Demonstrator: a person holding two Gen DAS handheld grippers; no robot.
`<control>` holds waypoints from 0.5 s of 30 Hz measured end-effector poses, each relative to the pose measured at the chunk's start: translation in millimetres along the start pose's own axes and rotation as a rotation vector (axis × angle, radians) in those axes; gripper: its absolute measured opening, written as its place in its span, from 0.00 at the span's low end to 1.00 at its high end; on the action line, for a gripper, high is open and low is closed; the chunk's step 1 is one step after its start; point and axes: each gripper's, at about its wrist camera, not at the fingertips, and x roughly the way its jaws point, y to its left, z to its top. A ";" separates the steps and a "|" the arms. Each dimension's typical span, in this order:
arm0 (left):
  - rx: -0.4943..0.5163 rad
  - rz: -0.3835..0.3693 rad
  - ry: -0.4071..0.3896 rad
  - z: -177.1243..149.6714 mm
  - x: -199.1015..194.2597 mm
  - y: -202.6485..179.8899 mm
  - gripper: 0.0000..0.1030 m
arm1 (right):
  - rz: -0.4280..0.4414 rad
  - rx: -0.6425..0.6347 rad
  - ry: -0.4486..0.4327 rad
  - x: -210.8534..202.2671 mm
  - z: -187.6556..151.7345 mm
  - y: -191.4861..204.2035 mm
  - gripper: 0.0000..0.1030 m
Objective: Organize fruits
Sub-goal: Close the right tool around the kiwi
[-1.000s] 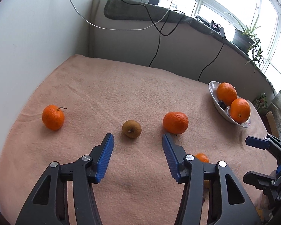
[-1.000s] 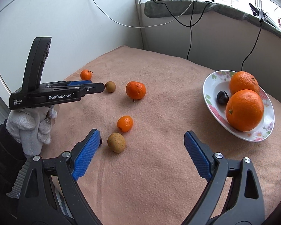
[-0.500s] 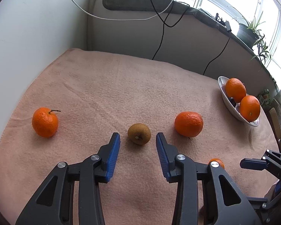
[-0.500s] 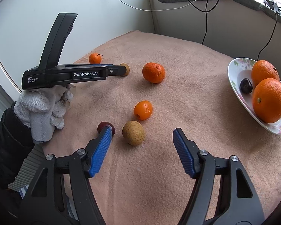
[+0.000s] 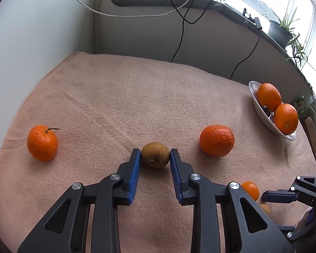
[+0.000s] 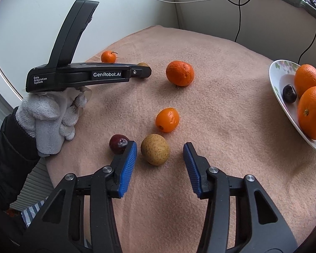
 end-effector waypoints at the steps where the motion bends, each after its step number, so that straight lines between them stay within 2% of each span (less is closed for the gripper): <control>1: 0.002 0.001 0.000 -0.1 0.6 -0.2 0.25 | 0.000 -0.001 0.001 -1.1 -0.7 -0.1 0.44; 5: 0.002 0.002 0.000 -0.3 0.2 1.1 0.25 | -0.002 -0.001 0.008 1.2 -1.1 -0.3 0.39; 9: 0.000 0.002 -0.003 -0.9 -1.7 2.7 0.25 | 0.016 0.007 0.002 1.4 -0.8 -1.2 0.28; 15: -0.014 -0.007 -0.013 -2.5 -6.1 5.4 0.25 | 0.011 0.011 -0.008 -2.0 -2.6 -0.4 0.28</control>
